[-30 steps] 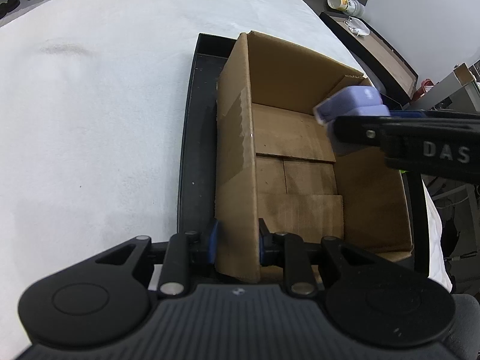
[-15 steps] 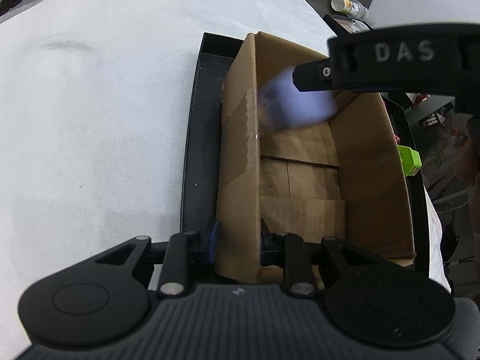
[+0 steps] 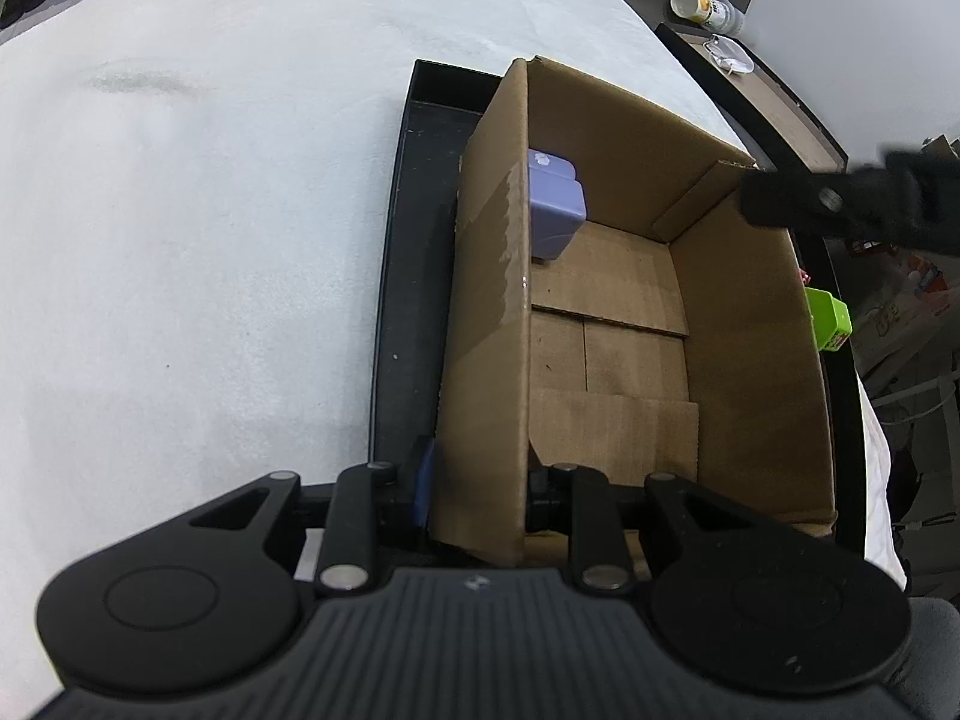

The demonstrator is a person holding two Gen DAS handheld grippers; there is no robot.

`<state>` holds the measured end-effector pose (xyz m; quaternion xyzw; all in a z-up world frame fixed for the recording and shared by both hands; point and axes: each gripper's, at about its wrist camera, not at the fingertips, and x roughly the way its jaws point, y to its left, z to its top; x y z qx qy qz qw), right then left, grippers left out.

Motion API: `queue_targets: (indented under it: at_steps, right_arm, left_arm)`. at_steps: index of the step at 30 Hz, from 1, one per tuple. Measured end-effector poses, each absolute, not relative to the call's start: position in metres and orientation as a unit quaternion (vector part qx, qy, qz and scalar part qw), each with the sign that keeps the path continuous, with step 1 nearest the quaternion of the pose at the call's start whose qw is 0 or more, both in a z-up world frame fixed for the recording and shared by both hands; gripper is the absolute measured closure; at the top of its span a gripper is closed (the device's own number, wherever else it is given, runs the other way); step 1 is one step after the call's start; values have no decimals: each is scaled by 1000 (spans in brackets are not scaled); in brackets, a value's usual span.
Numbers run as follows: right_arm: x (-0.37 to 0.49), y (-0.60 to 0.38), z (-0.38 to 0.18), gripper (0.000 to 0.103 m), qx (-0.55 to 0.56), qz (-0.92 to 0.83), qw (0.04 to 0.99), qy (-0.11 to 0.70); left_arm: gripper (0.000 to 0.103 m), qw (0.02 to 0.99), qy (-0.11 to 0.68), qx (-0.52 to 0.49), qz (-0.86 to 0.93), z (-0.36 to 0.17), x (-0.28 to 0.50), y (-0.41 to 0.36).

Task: Organize rigid objects
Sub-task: 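Lower the lavender cube into the box and open the right tool, then move the right tool to the blue-red figure with clear cup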

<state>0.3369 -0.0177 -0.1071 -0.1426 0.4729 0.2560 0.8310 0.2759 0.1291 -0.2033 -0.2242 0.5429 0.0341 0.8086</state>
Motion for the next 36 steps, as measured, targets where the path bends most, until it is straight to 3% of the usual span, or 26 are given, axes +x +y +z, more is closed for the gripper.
queue_targets:
  at_steps: [21, 28, 36]
  right_arm:
    - [340, -144, -108, 39, -60, 169, 860, 478]
    - [346, -176, -125, 29, -28, 142, 862, 486]
    - [351, -196, -151, 28, -10, 122, 856, 502]
  left_arm:
    - [79, 819, 538, -195, 45, -194, 272, 116]
    - [80, 819, 535, -197, 57, -191, 270, 115]
    - [80, 818, 541, -185, 67, -190, 271, 109]
